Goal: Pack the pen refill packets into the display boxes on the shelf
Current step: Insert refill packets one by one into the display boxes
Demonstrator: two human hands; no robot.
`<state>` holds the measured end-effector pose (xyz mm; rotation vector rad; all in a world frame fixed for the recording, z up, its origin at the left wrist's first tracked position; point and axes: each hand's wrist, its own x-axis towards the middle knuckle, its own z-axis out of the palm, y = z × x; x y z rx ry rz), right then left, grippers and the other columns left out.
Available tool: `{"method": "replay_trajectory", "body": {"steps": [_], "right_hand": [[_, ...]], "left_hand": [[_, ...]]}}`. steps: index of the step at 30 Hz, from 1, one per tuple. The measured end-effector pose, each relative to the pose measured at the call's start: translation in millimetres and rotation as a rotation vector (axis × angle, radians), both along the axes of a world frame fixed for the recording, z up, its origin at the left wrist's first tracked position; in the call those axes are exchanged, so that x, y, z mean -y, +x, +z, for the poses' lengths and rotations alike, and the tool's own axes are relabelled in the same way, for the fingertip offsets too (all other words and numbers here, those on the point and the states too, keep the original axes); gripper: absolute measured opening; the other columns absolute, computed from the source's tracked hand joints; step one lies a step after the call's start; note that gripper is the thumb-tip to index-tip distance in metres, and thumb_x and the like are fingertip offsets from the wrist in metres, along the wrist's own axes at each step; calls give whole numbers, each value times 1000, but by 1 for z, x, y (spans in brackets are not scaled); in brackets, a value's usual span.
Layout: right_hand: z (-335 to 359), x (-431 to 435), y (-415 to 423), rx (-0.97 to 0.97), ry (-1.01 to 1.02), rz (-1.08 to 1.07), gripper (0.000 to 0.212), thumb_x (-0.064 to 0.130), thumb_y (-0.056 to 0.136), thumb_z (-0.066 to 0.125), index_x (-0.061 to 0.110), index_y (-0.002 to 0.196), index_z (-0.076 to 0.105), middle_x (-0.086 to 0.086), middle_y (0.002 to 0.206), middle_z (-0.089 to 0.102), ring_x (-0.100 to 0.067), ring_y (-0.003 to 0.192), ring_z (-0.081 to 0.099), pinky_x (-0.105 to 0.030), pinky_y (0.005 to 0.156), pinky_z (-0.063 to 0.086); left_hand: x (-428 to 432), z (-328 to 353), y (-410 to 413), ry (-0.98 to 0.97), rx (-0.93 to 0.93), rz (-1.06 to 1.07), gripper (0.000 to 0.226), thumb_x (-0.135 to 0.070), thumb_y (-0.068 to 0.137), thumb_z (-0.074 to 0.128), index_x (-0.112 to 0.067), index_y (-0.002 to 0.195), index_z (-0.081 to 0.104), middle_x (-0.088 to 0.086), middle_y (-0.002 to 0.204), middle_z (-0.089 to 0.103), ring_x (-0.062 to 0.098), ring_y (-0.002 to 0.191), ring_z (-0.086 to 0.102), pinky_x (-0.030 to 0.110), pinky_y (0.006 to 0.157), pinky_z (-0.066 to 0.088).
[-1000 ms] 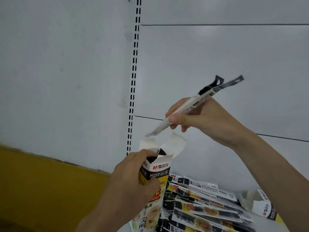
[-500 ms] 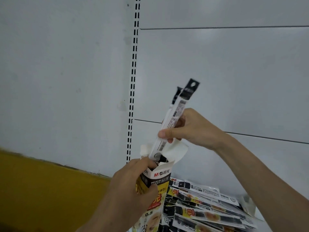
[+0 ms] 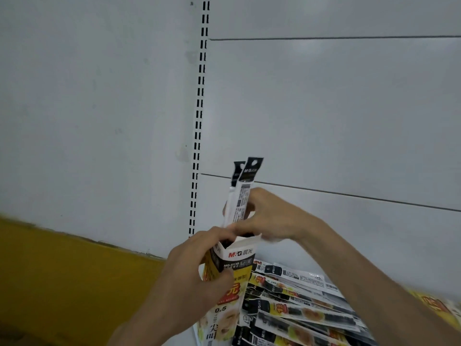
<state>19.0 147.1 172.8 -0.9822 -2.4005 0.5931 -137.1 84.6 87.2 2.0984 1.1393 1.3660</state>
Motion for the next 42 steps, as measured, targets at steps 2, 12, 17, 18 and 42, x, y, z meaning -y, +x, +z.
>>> {"method": "replay_trajectory", "body": {"steps": [2,12,17,18,42], "right_hand": [[-6,-1,2,-16,-22,-26,22,11,77,71,26,89,61,14,84,63,-6,81,61,-19,73,45],[2,13,9,-76,32,-85,9,12,77,72,19,75,66,-1,75,64,-12,70,53,-18,57,41],[-2,10,11,-147,85,-121,10,19,76,73,20,86,71,1,87,70,-10,82,63,-32,75,53],[-3,10,11,-193,122,-140,9,20,75,75,23,83,72,5,86,69,-11,84,64,-34,80,52],[0,34,-3,226,77,-142,35,23,96,34,22,104,68,5,106,61,-11,101,50,-26,87,43]], "left_hand": [[1,2,-2,-23,-6,-17,51,-3,76,67,-47,100,54,-20,97,65,3,97,60,21,81,53],[5,4,4,-6,-32,60,78,-10,78,67,-71,101,24,-30,83,61,-8,87,58,12,64,53],[0,4,5,-23,1,81,87,-12,75,71,-68,107,13,-31,87,51,-21,81,53,2,52,43],[1,4,6,-26,5,78,88,-12,74,72,-68,107,12,-30,86,52,-22,80,53,1,52,43],[0,-1,11,53,-37,139,82,-21,73,73,-66,108,14,-24,99,49,-8,79,55,13,71,45]]}}
